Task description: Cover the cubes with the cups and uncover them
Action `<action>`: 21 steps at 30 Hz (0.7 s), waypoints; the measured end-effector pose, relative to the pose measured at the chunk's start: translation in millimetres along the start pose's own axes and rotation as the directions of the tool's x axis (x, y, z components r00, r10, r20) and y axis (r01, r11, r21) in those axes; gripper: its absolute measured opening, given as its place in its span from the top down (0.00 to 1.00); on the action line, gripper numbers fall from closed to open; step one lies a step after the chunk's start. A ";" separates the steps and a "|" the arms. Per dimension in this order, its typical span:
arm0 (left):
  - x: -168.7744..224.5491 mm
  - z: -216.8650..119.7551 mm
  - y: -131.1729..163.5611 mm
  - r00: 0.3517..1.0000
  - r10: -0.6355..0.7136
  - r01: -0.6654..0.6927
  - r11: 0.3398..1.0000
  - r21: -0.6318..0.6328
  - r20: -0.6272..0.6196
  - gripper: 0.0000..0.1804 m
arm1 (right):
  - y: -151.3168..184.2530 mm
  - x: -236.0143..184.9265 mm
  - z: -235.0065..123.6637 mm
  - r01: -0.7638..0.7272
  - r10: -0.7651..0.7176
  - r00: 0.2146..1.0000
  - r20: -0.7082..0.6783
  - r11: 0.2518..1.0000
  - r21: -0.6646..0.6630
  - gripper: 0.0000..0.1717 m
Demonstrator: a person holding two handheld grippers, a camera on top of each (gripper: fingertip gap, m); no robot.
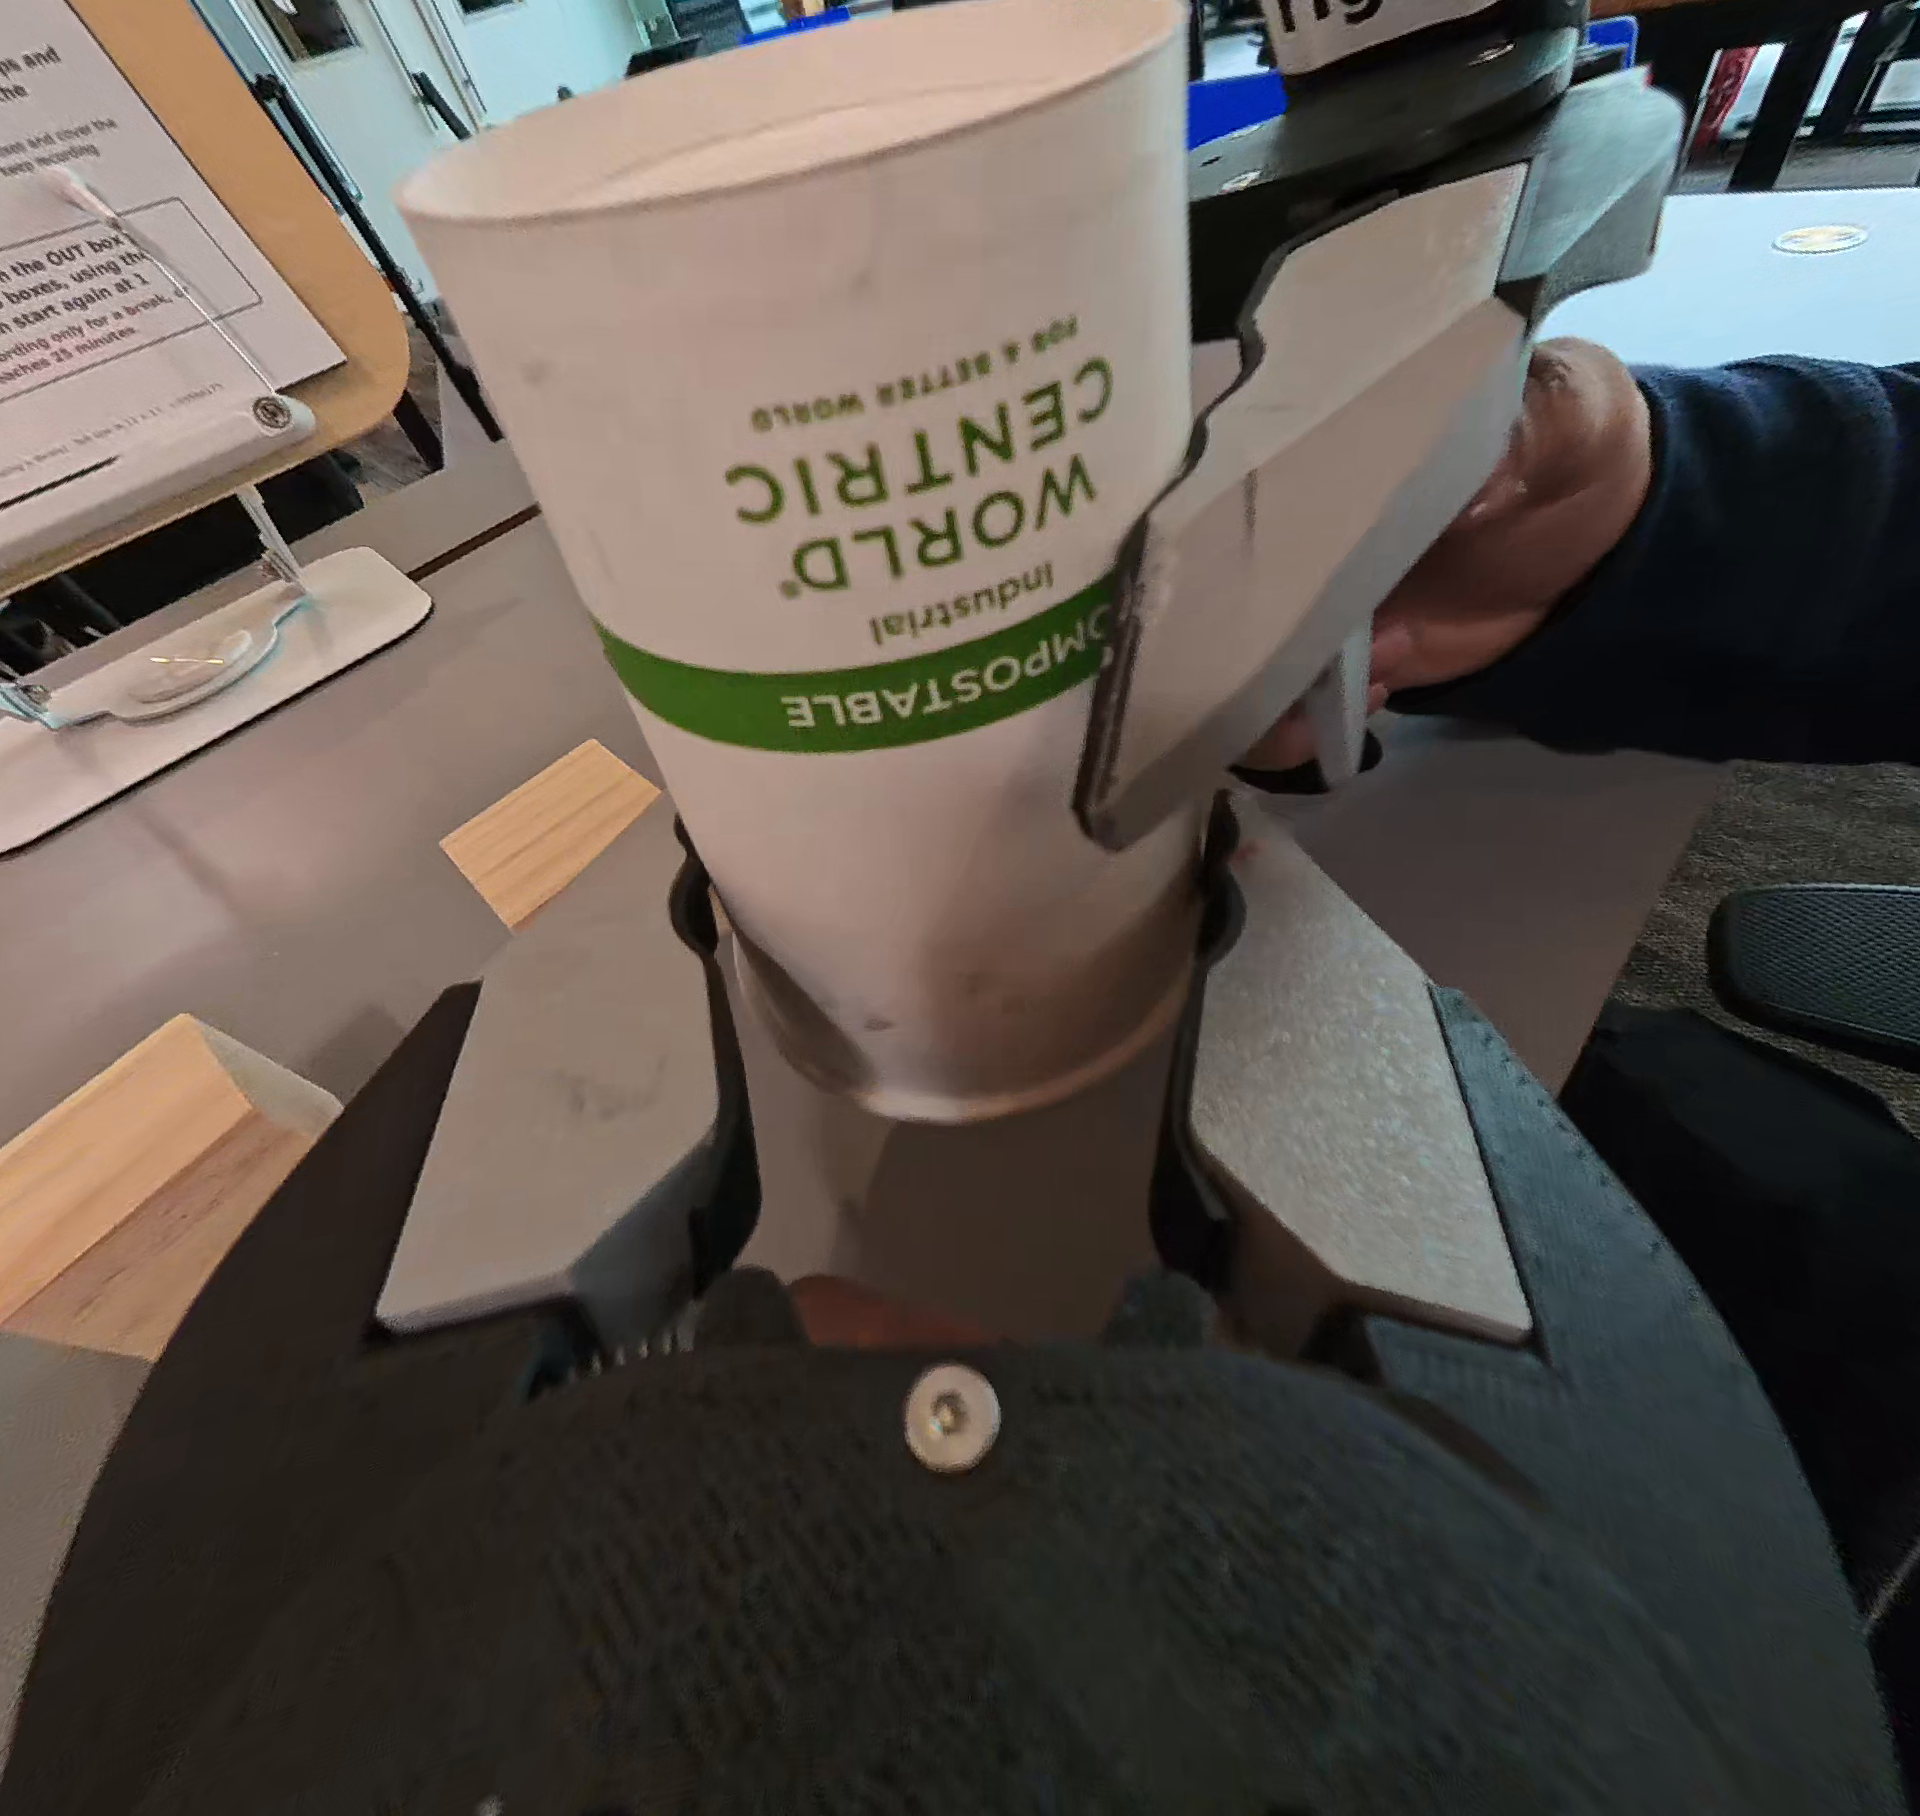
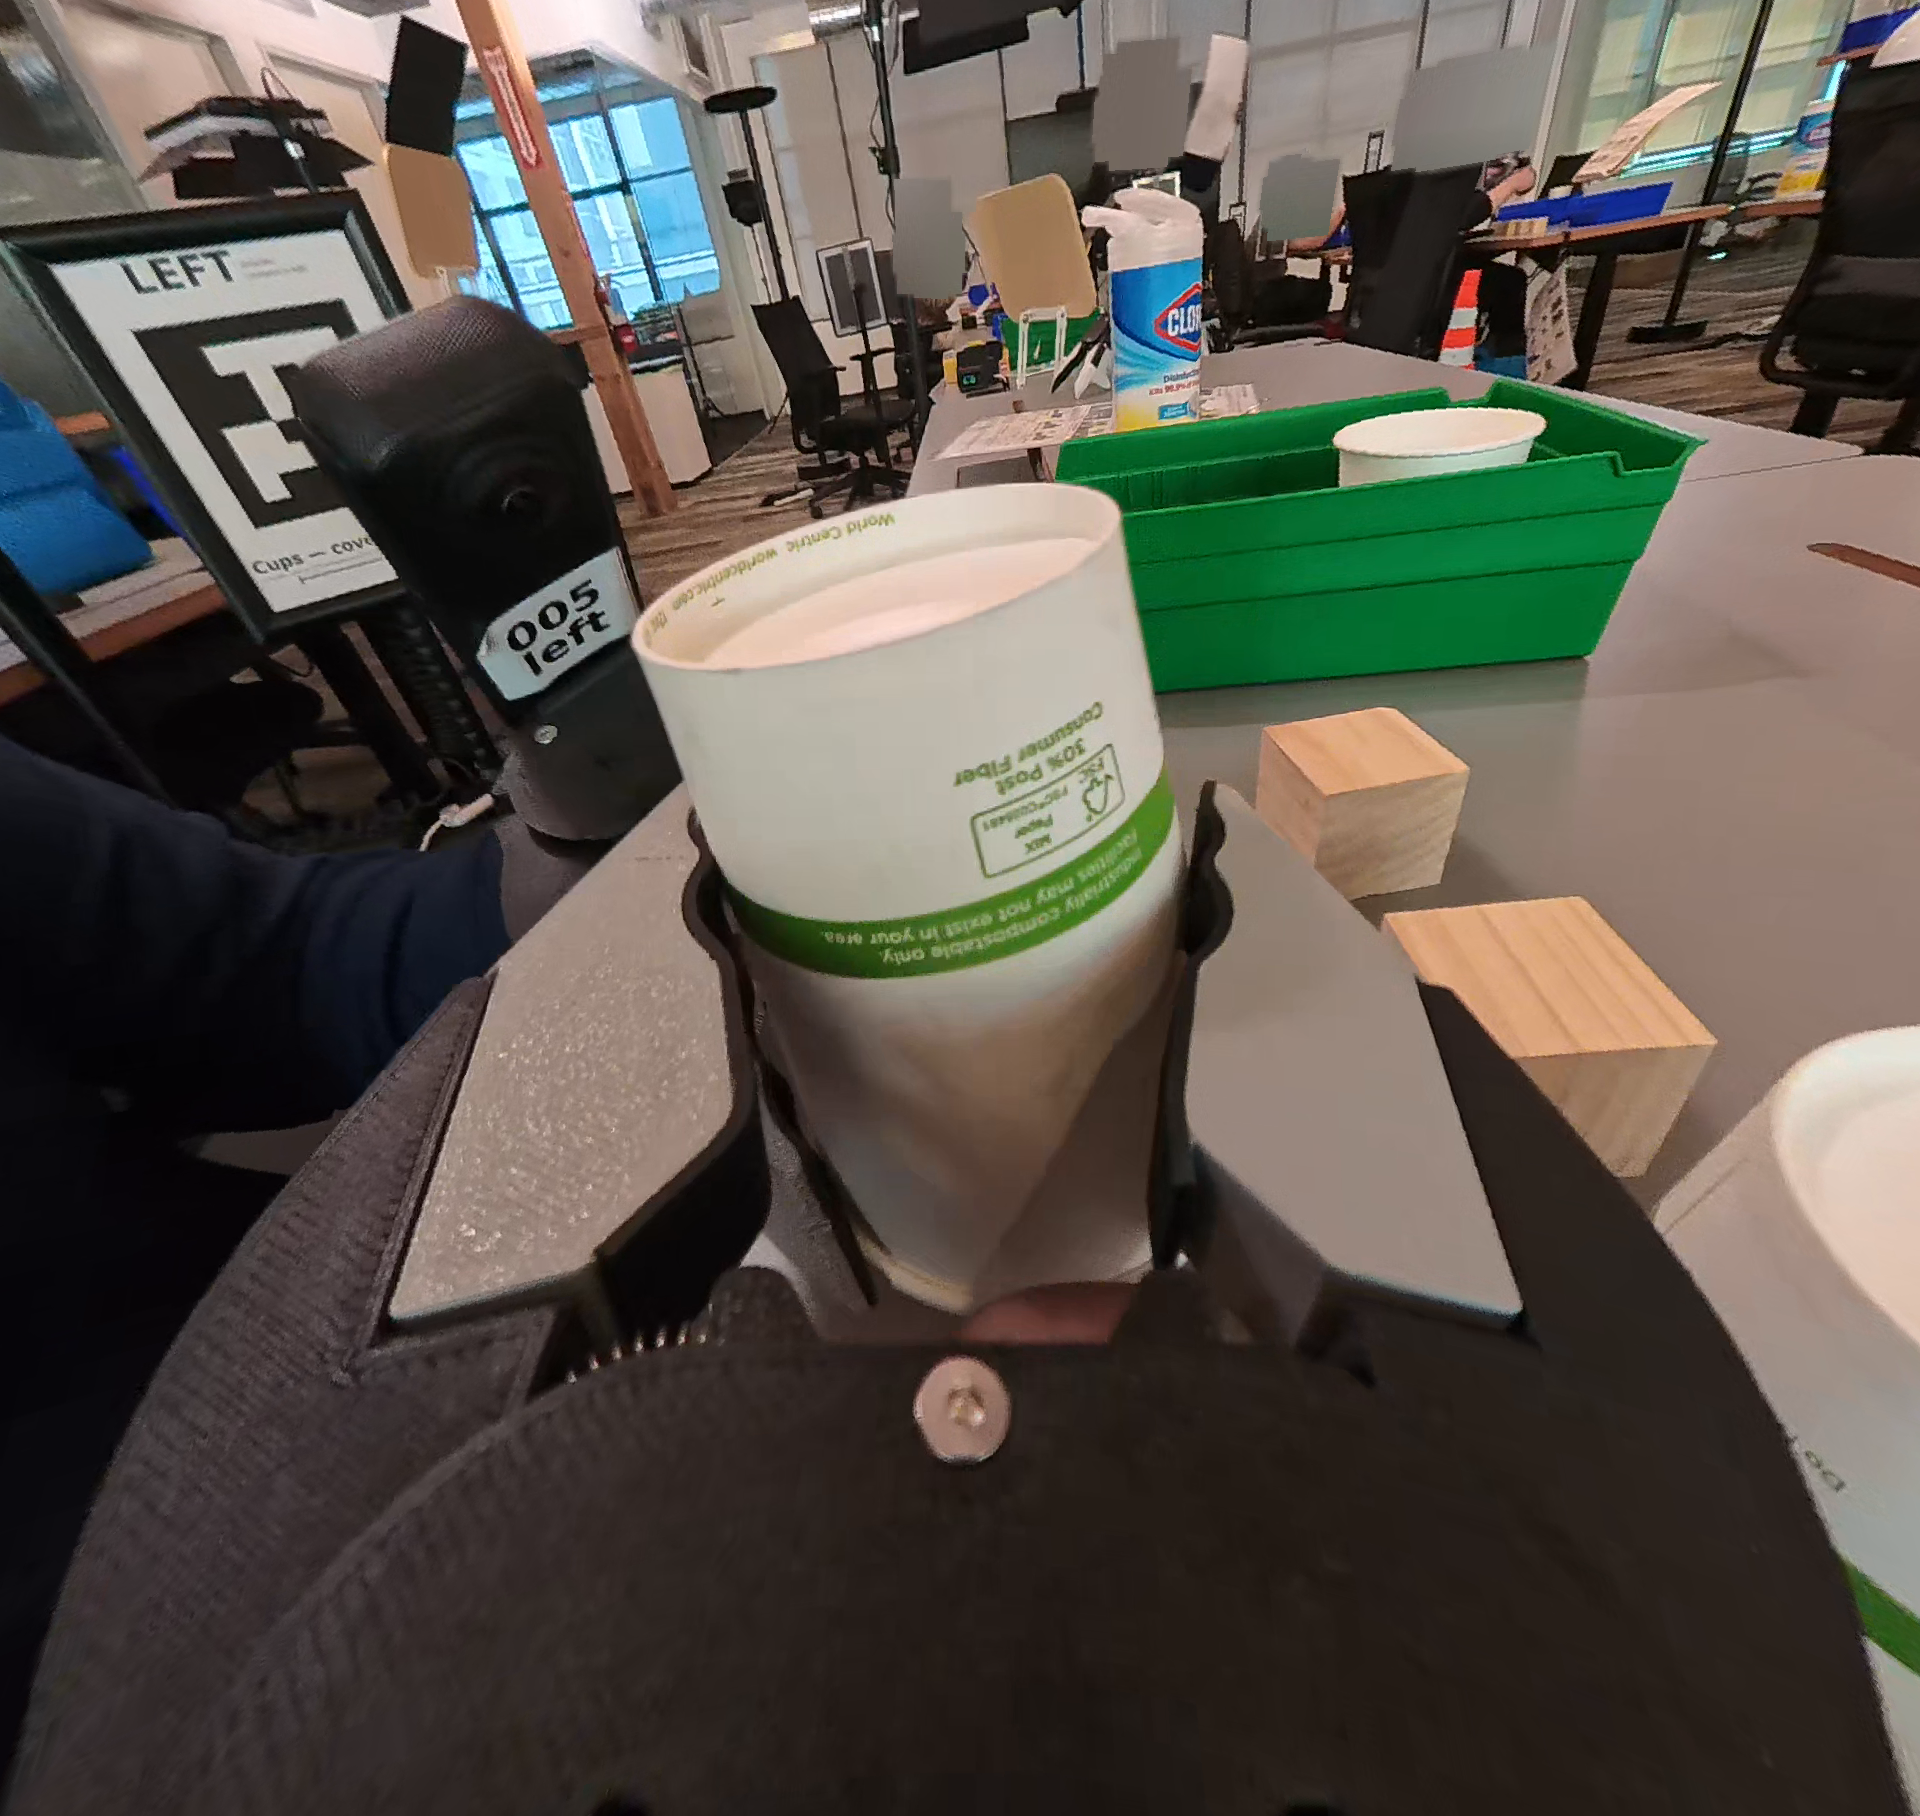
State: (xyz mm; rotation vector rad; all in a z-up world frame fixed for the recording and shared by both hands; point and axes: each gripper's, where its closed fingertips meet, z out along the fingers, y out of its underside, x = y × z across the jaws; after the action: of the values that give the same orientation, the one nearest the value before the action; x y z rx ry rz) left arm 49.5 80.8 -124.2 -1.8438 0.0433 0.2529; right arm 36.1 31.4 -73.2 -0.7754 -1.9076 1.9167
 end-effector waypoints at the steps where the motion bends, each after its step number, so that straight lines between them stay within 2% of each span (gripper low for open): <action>1: -0.1 -0.2 -0.5 1.000 0.004 -0.004 1.000 0.004 -0.004 0.48 | -1.4 -0.7 -0.7 -0.013 0.013 1.000 0.009 1.000 0.009 0.48; 6: -3.3 -5.1 -7.7 1.000 0.003 -0.002 0.998 0.056 -0.014 0.49 | -21.6 -6.1 -11.0 -0.083 0.075 0.994 0.077 0.990 0.111 0.53; 10: -18.6 -8.4 -11.0 0.999 -0.048 0.046 0.995 0.089 0.024 0.49 | -27.0 -0.5 -15.1 -0.033 0.031 0.999 0.020 0.989 0.145 0.55; 12: -34.4 -10.0 -14.9 0.992 -0.107 0.100 0.988 0.119 0.059 0.49 | -31.7 5.2 -18.8 0.018 -0.012 0.999 -0.036 0.985 0.174 0.59; 14: -61.6 -11.2 -16.9 0.972 -0.189 0.168 0.974 0.149 0.141 0.49 | -43.4 16.3 -30.0 0.118 -0.083 0.985 -0.153 0.965 0.235 0.69; 17: -96.6 -8.0 -13.1 0.929 -0.273 0.239 0.958 0.160 0.250 0.49 | -64.3 36.2 -56.4 0.259 -0.131 0.919 -0.373 0.912 0.318 0.70; 21: -115.6 12.7 -8.1 0.912 -0.284 0.253 0.958 0.137 0.297 0.49 | -70.0 47.2 -69.1 0.237 -0.081 0.907 -0.414 0.910 0.341 0.72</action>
State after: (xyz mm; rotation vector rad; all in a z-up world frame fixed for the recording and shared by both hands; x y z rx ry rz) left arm -63.9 83.6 -97.2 -1.6713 -0.4120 0.3414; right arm 28.7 118.5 -7.9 -0.7757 -1.2622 1.7872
